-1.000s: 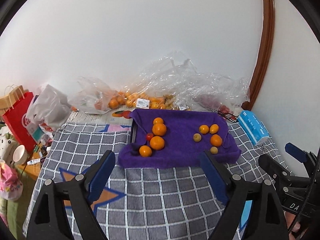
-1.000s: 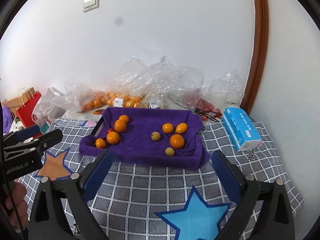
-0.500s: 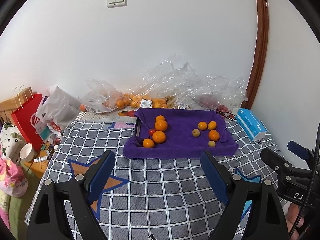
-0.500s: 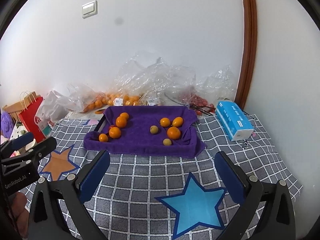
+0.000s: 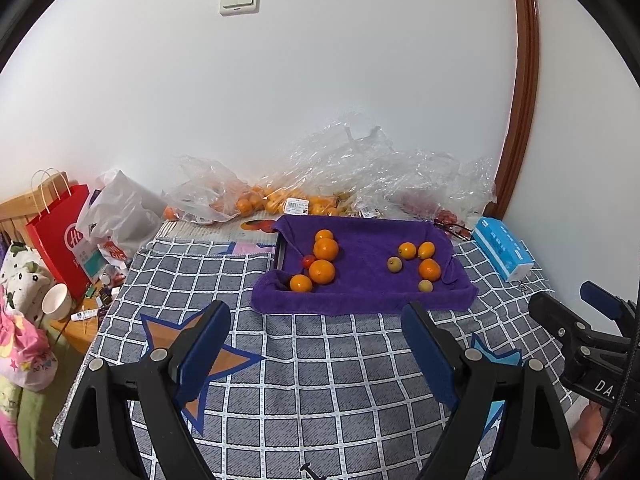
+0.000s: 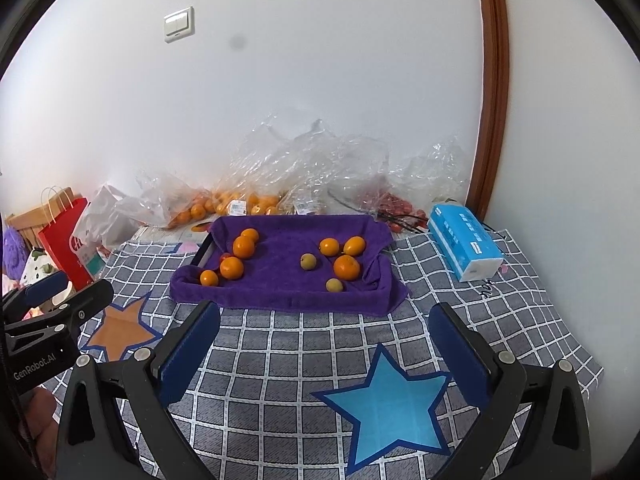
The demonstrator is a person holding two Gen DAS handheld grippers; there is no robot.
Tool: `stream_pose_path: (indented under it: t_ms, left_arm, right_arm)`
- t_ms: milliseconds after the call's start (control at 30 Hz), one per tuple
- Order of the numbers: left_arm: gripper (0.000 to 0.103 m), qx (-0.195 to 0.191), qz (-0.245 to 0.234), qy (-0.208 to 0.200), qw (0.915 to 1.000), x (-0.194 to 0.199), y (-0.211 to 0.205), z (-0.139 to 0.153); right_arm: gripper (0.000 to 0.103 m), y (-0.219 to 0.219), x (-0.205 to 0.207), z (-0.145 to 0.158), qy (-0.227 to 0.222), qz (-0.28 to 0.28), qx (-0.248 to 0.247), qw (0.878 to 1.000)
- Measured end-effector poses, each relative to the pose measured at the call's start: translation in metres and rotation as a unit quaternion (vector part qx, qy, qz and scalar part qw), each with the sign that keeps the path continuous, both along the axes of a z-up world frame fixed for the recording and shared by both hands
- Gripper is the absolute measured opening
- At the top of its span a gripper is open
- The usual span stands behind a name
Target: Organize fruits
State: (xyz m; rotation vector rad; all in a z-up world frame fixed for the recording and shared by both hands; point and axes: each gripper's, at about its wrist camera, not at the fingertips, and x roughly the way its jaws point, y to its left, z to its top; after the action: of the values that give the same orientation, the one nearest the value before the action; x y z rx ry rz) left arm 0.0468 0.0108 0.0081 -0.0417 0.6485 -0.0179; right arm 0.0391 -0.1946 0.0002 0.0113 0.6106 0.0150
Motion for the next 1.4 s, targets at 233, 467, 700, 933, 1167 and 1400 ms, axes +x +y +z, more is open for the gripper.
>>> stream_pose_path:
  t_ms: [233, 467, 700, 933, 1167, 1400]
  left_arm:
    - [0.087, 0.004, 0.003, -0.001, 1.0, -0.0012, 0.0, 0.0004]
    - [0.087, 0.005, 0.004, -0.001, 1.0, -0.0012, -0.0005, 0.0]
    - [0.087, 0.005, 0.004, 0.0, 1.0, -0.0014, -0.0007, -0.0002]
    - [0.087, 0.005, 0.004, 0.0, 1.0, -0.0012, -0.0011, -0.0005]
    - [0.087, 0.005, 0.004, 0.0, 1.0, -0.0006, -0.0003, -0.0007]
    - [0.087, 0.005, 0.004, 0.0, 1.0, 0.0008, 0.002, -0.0019]
  right_arm:
    - [0.102, -0.0008, -0.0002, 0.0, 0.0, 0.002, 0.001, 1.0]
    - [0.102, 0.0002, 0.0, -0.0025, 0.003, 0.002, 0.004, 1.0]
    - [0.102, -0.0002, 0.0007, -0.0043, 0.003, 0.0, 0.004, 1.0]
    - [0.102, -0.0006, 0.001, -0.0044, 0.003, 0.001, 0.006, 1.0]
    - [0.102, -0.0003, 0.0014, -0.0046, 0.003, 0.001, 0.005, 1.0]
    - [0.102, -0.0003, 0.0026, -0.005, 0.003, 0.002, 0.006, 1.0]
